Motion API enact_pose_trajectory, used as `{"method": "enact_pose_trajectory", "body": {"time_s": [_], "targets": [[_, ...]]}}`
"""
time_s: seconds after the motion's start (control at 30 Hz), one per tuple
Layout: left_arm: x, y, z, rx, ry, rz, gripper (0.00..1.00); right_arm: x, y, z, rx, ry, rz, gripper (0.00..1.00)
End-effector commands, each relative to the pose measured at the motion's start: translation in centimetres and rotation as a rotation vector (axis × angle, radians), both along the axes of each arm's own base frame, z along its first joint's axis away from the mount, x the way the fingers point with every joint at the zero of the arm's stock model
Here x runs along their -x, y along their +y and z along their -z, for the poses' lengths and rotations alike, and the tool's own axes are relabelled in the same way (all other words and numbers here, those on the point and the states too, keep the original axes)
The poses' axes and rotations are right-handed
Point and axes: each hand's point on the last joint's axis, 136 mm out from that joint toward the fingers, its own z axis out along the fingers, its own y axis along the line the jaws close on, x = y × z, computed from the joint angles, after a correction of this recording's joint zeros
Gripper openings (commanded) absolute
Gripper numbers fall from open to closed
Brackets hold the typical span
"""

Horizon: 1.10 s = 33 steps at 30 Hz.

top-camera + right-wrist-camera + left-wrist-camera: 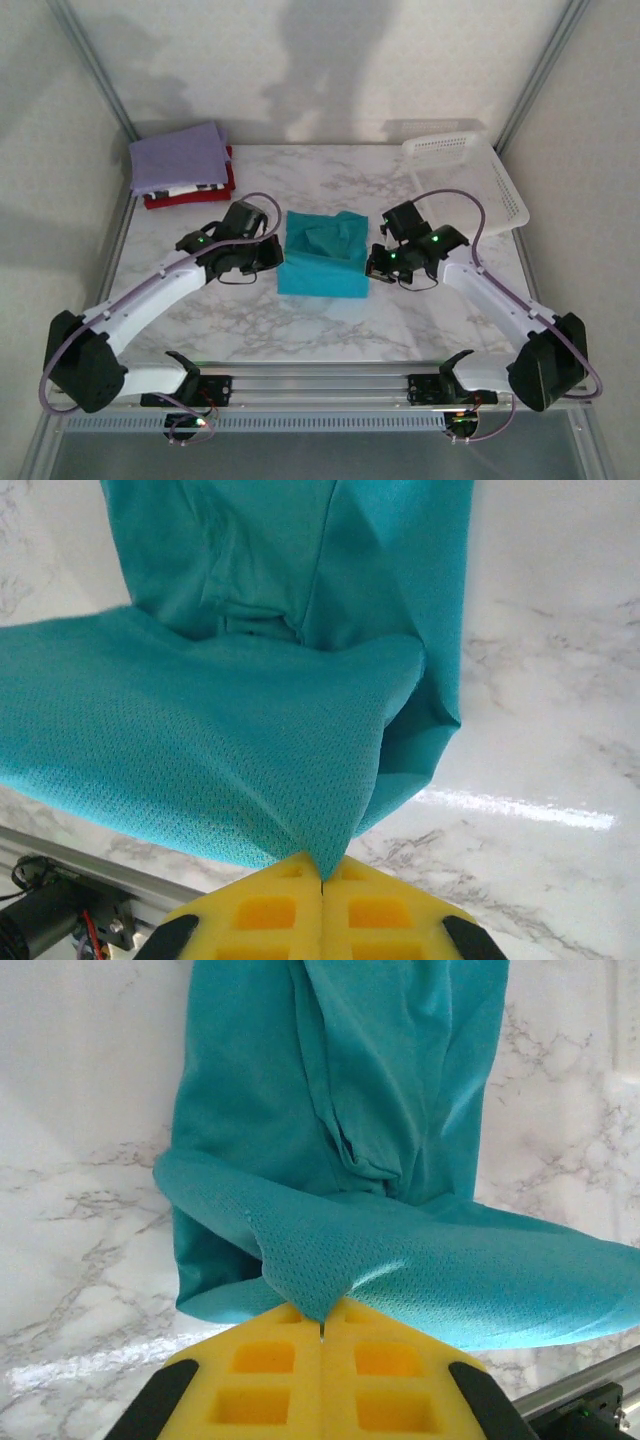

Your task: Fold and stack the t-shirts

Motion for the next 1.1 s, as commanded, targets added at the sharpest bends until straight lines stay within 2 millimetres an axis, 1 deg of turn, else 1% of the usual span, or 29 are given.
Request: {"method": "enact_pose_trajectory", "body": {"time_s": [0.0, 0.13, 0.43, 0.5, 0.6, 0.73, 0.8, 0.87, 0.97, 1.0, 1.07], "targets": [[-2.5, -0.4, -2.0, 0.014, -0.066, 0.030, 0.00, -1.7, 0.1, -0.9, -0.010, -0.033, -0.022, 0.00], [-4.6, -0.6, -2.4, 0.015, -0.075, 0.041, 0.00, -3.8, 0.6, -1.6, -0.012, -0.049, -0.041, 0.00], [-9.0, -0.8, -0.7, 0.068, -0.037, 0.073, 0.00, -8.9, 1.3, -1.8, -0.017, -0.048, -0.045, 0.00], [-10.4, -0.9, -0.2, 0.095, -0.026, 0.074, 0.00, -10.2, 1.2, -1.7, -0.015, -0.050, -0.033, 0.00], [-12.1, -1.4, 1.1, 0.129, 0.009, 0.089, 0.00, -12.3, 0.7, -0.2, -0.012, -0.029, -0.009, 0.00], [-14.6, -1.7, 3.6, 0.126, 0.044, 0.107, 0.00, -15.7, 0.9, 1.8, -0.042, -0.013, 0.002, 0.00], [-16.3, -1.5, 4.4, 0.137, 0.047, 0.100, 0.00, -17.8, 1.4, 2.5, -0.048, -0.014, -0.006, 0.00], [-17.9, -0.9, 5.3, 0.138, 0.048, 0.077, 0.00, -19.7, 1.8, 3.3, -0.047, -0.018, -0.012, 0.00], [-20.2, -0.4, 7.4, 0.159, 0.068, 0.064, 0.00, -22.8, 1.8, 4.8, -0.030, -0.033, 0.020, 0.00], [-21.0, -0.4, 8.3, 0.172, 0.075, 0.062, 0.00, -23.9, 1.6, 5.6, -0.021, -0.039, 0.041, 0.00], [-22.9, -0.6, 9.5, 0.198, 0.068, 0.063, 0.00, -25.8, 1.6, 7.2, -0.025, -0.035, 0.064, 0.00]]}}
